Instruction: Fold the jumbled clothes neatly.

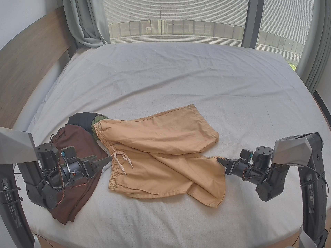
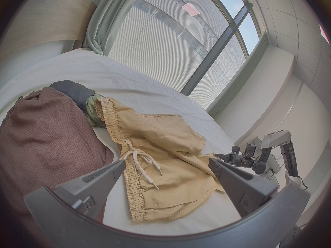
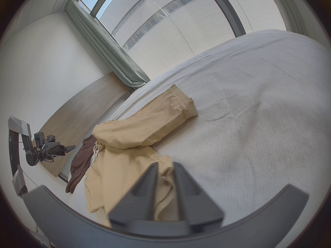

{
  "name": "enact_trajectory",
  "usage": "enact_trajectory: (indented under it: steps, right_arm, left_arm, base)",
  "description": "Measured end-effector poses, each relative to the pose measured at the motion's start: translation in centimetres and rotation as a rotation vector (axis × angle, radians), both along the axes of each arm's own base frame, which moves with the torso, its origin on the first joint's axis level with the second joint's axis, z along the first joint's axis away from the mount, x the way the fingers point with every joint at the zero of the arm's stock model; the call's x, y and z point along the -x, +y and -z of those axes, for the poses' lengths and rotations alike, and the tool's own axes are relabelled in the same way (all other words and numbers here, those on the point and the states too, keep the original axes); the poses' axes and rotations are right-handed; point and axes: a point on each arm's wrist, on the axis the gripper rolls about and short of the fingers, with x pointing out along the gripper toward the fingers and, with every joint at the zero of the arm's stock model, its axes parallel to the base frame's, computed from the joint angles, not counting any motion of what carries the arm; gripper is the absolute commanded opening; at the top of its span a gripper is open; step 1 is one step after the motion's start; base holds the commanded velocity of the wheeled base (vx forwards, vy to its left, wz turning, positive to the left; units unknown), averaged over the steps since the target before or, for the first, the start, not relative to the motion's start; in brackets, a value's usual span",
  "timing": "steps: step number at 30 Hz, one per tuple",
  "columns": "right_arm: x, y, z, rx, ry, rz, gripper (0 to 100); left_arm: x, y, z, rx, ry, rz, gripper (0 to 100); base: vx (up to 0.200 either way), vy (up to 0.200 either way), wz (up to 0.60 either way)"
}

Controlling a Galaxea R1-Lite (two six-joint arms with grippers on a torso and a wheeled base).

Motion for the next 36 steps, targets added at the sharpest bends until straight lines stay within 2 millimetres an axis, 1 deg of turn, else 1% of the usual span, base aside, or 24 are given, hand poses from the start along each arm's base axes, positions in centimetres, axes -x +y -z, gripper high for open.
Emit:
enact_trajectory:
  steps: [6, 10, 16, 33, 34, 36]
  right_arm:
    - [-0.5, 0.0, -0.1, 0.003, -0.018, 0.026, 0]
    - [-1.4, 0.1, -0.9, 0.002, -0.067, 0.079, 0]
    - [-2.3, -0.3, -1.8, -0.016, -0.105, 0.102, 0]
    - [-2.8, -0.8, -1.8, -0.02, -0.119, 0.118, 0]
    - [-2.8, -0.8, -1.8, -0.02, -0.119, 0.119, 100]
    - [-2.8, -0.8, -1.8, -0.02, -0.12, 0.12, 100]
  left_arm:
    - [0.0, 0.0, 0.1, 0.0, 0.003, 0.0, 100]
    - [0.0, -0.1, 0.1, 0.0, 0.005, 0.004, 100]
    - [0.0, -0.2, 0.1, 0.0, 0.005, 0.006, 100]
    - [0.1, -0.1, 0.2, 0.0, 0.01, 0.005, 100]
    - [0.1, -0.2, 0.3, 0.0, 0.011, 0.006, 100]
    - [0.1, -0.2, 0.3, -0.001, 0.011, 0.006, 100]
  base:
    - [0.0, 0.0, 0.0]
    - [0.0, 0.0, 0.0]
    - [0.0, 0.0, 0.0]
    - [0.0, 0.0, 0.0]
    - [0.0, 0.0, 0.0]
    - [0.0, 0.0, 0.0]
